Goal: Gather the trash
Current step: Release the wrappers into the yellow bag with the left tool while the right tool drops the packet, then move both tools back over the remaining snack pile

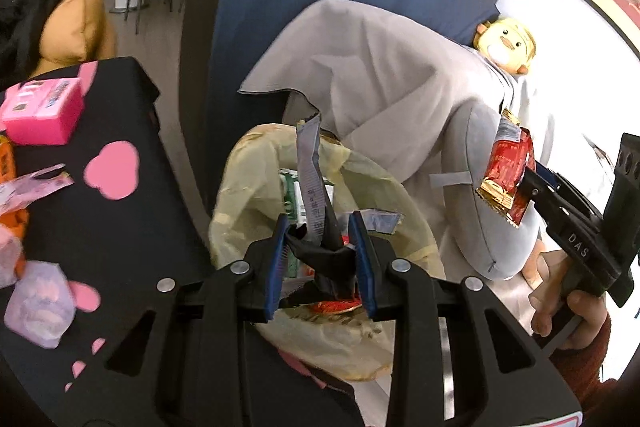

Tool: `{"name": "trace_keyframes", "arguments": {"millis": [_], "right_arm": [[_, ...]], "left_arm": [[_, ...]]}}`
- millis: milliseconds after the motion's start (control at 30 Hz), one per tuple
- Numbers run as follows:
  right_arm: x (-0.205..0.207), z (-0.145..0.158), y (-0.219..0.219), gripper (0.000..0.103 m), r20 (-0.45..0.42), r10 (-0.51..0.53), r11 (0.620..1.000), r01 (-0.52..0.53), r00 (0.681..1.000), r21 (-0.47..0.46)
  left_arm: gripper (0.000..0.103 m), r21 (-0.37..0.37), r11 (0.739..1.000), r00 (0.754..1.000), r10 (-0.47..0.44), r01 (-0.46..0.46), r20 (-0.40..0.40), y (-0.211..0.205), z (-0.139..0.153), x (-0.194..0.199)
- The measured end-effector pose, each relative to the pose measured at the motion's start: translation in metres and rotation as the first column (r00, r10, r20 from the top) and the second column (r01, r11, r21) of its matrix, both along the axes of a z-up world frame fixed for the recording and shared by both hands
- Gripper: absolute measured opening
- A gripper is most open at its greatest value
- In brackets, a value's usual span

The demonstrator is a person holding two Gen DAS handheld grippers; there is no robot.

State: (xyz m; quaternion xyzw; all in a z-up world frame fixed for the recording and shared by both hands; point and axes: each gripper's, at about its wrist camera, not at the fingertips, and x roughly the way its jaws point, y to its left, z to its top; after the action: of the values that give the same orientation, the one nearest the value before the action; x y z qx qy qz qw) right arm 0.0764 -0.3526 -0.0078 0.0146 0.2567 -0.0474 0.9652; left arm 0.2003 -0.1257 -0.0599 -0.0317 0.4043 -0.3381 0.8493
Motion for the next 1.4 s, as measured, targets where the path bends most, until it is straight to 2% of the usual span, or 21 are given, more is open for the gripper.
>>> {"name": "trace_keyframes", "arguments": {"millis": [33, 100, 133, 167, 233, 400, 567, 733, 867, 967, 1100, 1233, 1400], "right_arm": [[0.000, 0.000, -0.002, 0.040, -0.002, -0.007, 1.000, 0.007, 1.000, 0.002], [0.000, -0.001, -0.008, 0.040, -0.006, -0.023, 1.000, 0.024, 1.000, 0.015], [-0.001, -0.002, -0.010, 0.040, -0.008, -0.027, 0.999, 0.028, 1.000, 0.021], [-0.001, -0.003, -0.011, 0.040, -0.010, -0.030, 0.999, 0.030, 1.000, 0.026], [0.000, -0.006, -0.012, 0.041, -0.016, -0.030, 0.999, 0.031, 0.999, 0.032], [0.007, -0.019, -0.007, 0.041, -0.049, 0.002, 0.998, 0.001, 0.999, 0.061], [0.021, -0.028, 0.016, 0.041, -0.071, 0.064, 0.996, -0.059, 0.995, 0.064], [0.044, -0.041, 0.047, 0.041, -0.107, 0.090, 0.996, -0.092, 0.990, -0.010], [0.061, -0.050, 0.057, 0.048, -0.134, 0.104, 0.994, -0.105, 0.985, 0.000], [0.076, -0.060, 0.062, 0.054, -0.178, 0.123, 0.992, -0.118, 0.976, 0.041], [0.088, -0.071, 0.065, 0.064, -0.211, 0.091, 0.995, -0.082, 0.973, 0.051], [0.089, -0.071, 0.071, 0.064, -0.210, 0.119, 0.991, -0.104, 0.970, 0.080], [0.083, -0.055, 0.090, 0.065, -0.169, 0.187, 0.980, -0.173, 0.968, 0.095]], "left_arm": [[0.029, 0.002, 1.000, 1.000, -0.006, 0.006, 0.001, -0.005, -0.001, 0.004], [0.039, -0.007, 1.000, 1.000, -0.021, 0.021, -0.009, -0.014, -0.004, 0.010], [0.054, -0.013, 0.999, 0.999, -0.038, 0.038, -0.029, -0.020, -0.006, 0.014], [0.061, -0.016, 0.999, 0.997, -0.051, 0.051, -0.052, -0.023, -0.009, 0.018], [0.061, -0.022, 0.999, 0.996, -0.045, 0.043, -0.075, -0.024, -0.012, 0.023], [0.061, -0.013, 0.999, 0.997, 0.028, -0.029, -0.066, 0.001, -0.008, 0.020], [0.061, 0.013, 0.993, 0.992, 0.117, -0.116, -0.042, 0.046, 0.001, 0.008], [0.061, 0.060, 0.985, 0.986, 0.165, -0.164, -0.002, 0.091, 0.007, -0.013], [0.061, 0.062, 0.976, 0.978, 0.209, -0.209, 0.021, 0.125, 0.011, -0.026], [0.061, 0.038, 0.963, 0.964, 0.267, -0.267, 0.005, 0.156, 0.010, -0.029], [0.061, 0.016, 0.943, 0.943, 0.332, -0.332, -0.017, 0.187, 0.006, -0.030], [0.061, -0.006, 0.919, 0.918, 0.394, -0.394, -0.040, 0.217, 0.000, -0.031], [0.061, -0.009, 0.890, 0.890, 0.455, -0.456, -0.017, 0.246, -0.002, -0.036]]}}
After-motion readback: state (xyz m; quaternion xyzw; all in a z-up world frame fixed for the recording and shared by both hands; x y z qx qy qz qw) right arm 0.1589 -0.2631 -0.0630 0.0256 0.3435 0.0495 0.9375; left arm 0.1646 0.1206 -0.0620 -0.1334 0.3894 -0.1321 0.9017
